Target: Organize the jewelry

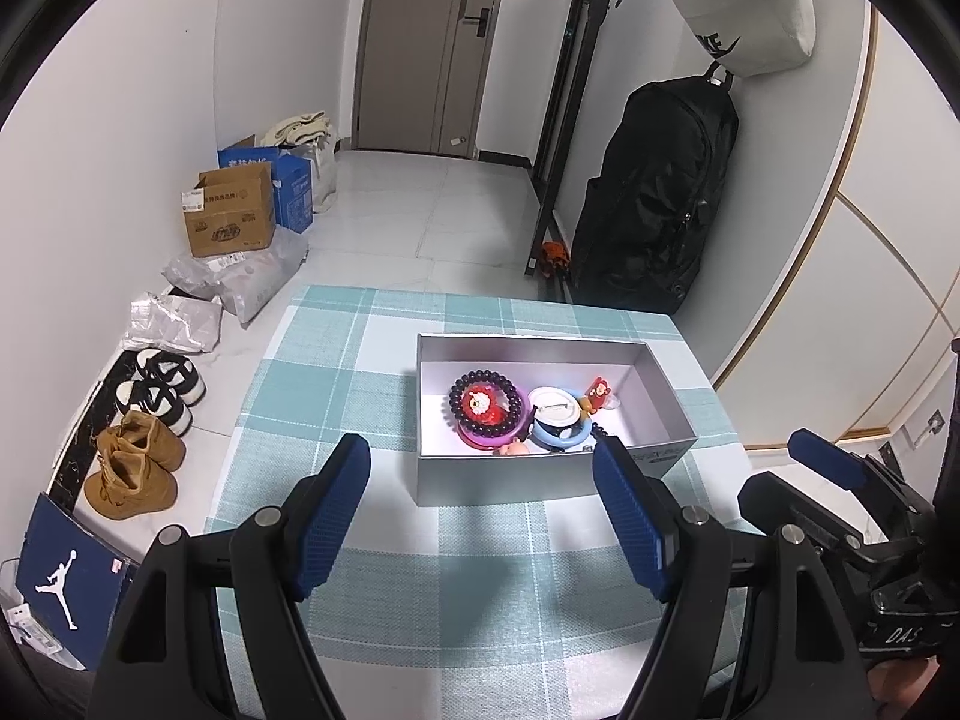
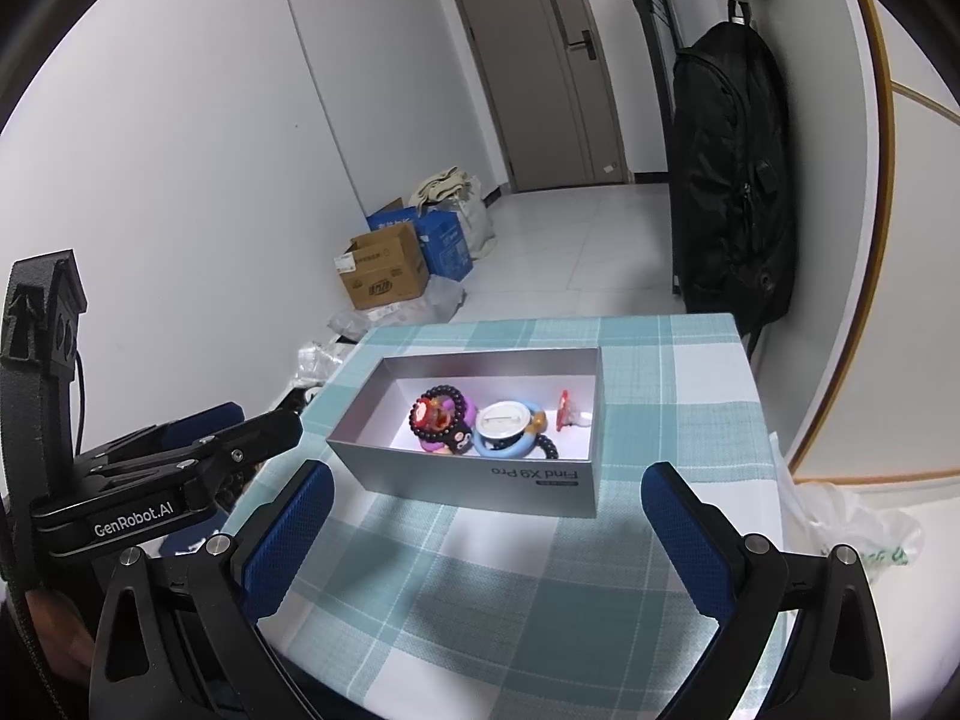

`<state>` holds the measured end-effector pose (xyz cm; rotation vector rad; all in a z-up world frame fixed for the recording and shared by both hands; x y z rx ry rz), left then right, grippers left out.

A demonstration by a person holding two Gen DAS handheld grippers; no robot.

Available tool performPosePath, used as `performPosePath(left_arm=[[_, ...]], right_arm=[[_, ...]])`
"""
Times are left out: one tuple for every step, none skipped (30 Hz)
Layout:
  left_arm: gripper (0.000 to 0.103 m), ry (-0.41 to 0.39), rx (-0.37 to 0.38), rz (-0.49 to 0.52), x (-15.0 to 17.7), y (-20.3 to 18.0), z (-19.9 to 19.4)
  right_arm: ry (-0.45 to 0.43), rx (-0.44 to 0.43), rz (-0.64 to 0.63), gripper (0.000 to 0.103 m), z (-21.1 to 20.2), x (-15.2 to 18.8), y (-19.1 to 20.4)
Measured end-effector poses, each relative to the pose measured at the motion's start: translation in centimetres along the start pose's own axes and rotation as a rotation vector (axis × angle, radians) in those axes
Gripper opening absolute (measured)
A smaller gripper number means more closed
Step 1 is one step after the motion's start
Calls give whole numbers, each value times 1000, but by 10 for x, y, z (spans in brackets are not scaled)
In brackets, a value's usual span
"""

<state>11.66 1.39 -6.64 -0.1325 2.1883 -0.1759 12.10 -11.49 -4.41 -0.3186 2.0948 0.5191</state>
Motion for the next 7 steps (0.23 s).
performPosePath(left_arm=[[73,5,0,-9,0,1,1],[73,8,2,-15,1,2,1],[73,9,5,-20,1,2,1],[73,6,7,-23,0,3,2],[73,0,8,-25,0,4,2],[73,-5,11,-28,-1,4,1],[73,-9,16,-34,-2,4,2]], right_arm=[[0,0,0,103,0,0,0],[0,0,-1,103,0,0,0],[0,1,-1,103,0,0,0],[0,1,0,103,0,0,0],[0,0,1,103,0,0,0],[0,0,0,103,0,0,0],[0,0,0,103,1,0,0]])
Point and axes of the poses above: each gripper's, at about its wrist camera, not at the fingertips, and z roughly the way its jaws point, y to its left, x to its underside, the point moved 10 cm from there along z, roughly the way its jaws point, and after that the axes turned 8 degrees about -y, right-handed, at the moved point
